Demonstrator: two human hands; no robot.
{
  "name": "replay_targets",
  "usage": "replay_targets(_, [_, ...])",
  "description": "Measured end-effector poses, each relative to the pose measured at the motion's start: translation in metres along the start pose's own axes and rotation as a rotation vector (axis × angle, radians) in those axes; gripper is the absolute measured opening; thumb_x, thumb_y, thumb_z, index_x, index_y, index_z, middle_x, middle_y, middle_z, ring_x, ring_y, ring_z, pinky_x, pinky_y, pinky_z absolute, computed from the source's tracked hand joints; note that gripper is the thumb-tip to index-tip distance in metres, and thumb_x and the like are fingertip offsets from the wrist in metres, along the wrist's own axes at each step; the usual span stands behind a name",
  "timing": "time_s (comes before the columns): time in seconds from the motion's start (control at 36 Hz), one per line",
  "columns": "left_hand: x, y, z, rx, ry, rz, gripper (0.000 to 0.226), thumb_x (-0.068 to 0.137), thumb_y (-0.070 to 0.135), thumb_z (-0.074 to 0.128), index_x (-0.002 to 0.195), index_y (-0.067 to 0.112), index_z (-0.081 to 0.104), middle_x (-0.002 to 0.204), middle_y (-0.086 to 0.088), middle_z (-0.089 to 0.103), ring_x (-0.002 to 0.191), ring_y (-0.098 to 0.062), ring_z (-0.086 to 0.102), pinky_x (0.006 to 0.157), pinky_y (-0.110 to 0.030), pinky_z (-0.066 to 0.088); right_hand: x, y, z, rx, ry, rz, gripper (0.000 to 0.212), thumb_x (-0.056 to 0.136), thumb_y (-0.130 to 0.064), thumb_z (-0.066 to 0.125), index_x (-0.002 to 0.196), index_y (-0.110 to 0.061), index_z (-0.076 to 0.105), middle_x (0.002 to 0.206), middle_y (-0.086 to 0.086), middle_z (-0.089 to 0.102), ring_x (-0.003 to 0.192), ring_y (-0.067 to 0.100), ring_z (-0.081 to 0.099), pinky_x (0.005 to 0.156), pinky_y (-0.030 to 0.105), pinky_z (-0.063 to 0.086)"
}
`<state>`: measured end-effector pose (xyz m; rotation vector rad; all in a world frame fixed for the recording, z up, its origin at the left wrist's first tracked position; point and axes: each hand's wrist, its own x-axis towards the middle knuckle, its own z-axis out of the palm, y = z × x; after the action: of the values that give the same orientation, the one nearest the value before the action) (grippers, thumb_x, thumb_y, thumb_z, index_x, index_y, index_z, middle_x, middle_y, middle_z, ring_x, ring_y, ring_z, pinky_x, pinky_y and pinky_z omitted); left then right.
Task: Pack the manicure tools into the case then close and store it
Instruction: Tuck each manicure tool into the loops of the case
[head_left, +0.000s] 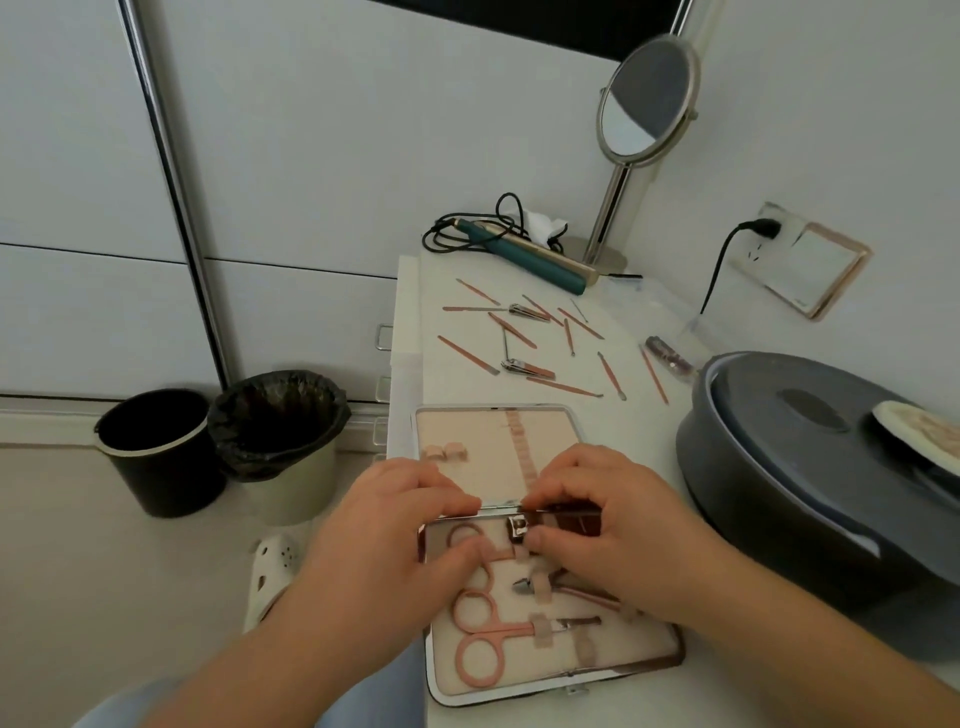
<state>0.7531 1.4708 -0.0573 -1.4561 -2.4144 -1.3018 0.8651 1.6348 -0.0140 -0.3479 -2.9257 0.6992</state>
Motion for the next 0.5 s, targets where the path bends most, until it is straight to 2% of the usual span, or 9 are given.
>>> replay_targets(0.08, [-0.0006, -0.001, 0.0, 0.01, -0.004, 0.01, 0.025, 0.071, 0.043, 0.068, 0.093, 0.032, 0.071, 0.093, 0.031, 0.05, 0.102, 0.015, 0.037, 0.087, 0.005, 0.019, -0.0028, 0.0042, -0.0014, 0.016, 0.003, 0.016, 0.022, 0.075, -0.043, 0.066, 0.096, -0.039, 0.066, 0.097, -0.028, 0.052, 0.097, -0.012, 0.044, 0.083, 0.009, 0.041])
replay_targets(0.17, [-0.0005, -0.0023, 0.0008, 0.009, -0.002, 0.006, 0.024, 0.071, 0.039, 0.071, 0.093, 0.031, 0.071, 0.093, 0.031, 0.05, 0.1, 0.012, 0.041, 0.086, 0.006, 0.019, -0.0037, 0.0065, -0.0028, 0.03, 0.015, 0.029, 0.021, 0.074, -0.042, 0.068, 0.094, -0.039, 0.068, 0.097, -0.032, 0.052, 0.097, -0.015, 0.045, 0.08, 0.002, 0.039])
replay_targets(0.28, [-0.0013, -0.0049, 0.0022, -0.024, 0.002, 0.006, 0.025, 0.07, 0.035, 0.074, 0.094, 0.031, 0.071, 0.095, 0.032, 0.05, 0.104, 0.015, 0.038, 0.086, 0.003, 0.023, -0.0025, 0.008, -0.0003, 0.037, 0.041, 0.025, 0.02, 0.073, -0.038, 0.072, 0.093, -0.037, 0.071, 0.094, -0.032, 0.055, 0.097, -0.012, 0.047, 0.085, 0.009, 0.041])
replay_targets(0.42, [-0.0015, -0.0043, 0.0038, -0.045, 0.009, -0.001, 0.032, 0.065, 0.045, 0.062, 0.092, 0.031, 0.072, 0.093, 0.031, 0.051, 0.104, 0.015, 0.039, 0.084, 0.001, 0.026, -0.0011, 0.007, 0.0016, 0.038, 0.055, -0.006, 0.02, 0.074, -0.038, 0.071, 0.094, -0.035, 0.072, 0.089, -0.031, 0.055, 0.096, -0.011, 0.046, 0.087, 0.011, 0.041])
replay_targets(0.5, [-0.0018, -0.0035, 0.0035, -0.044, 0.018, 0.002, 0.024, 0.069, 0.037, 0.072, 0.092, 0.031, 0.072, 0.093, 0.031, 0.051, 0.102, 0.016, 0.039, 0.084, 0.004, 0.024, -0.0014, 0.0065, 0.0011, 0.014, 0.048, -0.025, 0.019, 0.075, -0.038, 0.069, 0.094, -0.034, 0.071, 0.09, -0.03, 0.054, 0.097, -0.011, 0.045, 0.088, 0.01, 0.039])
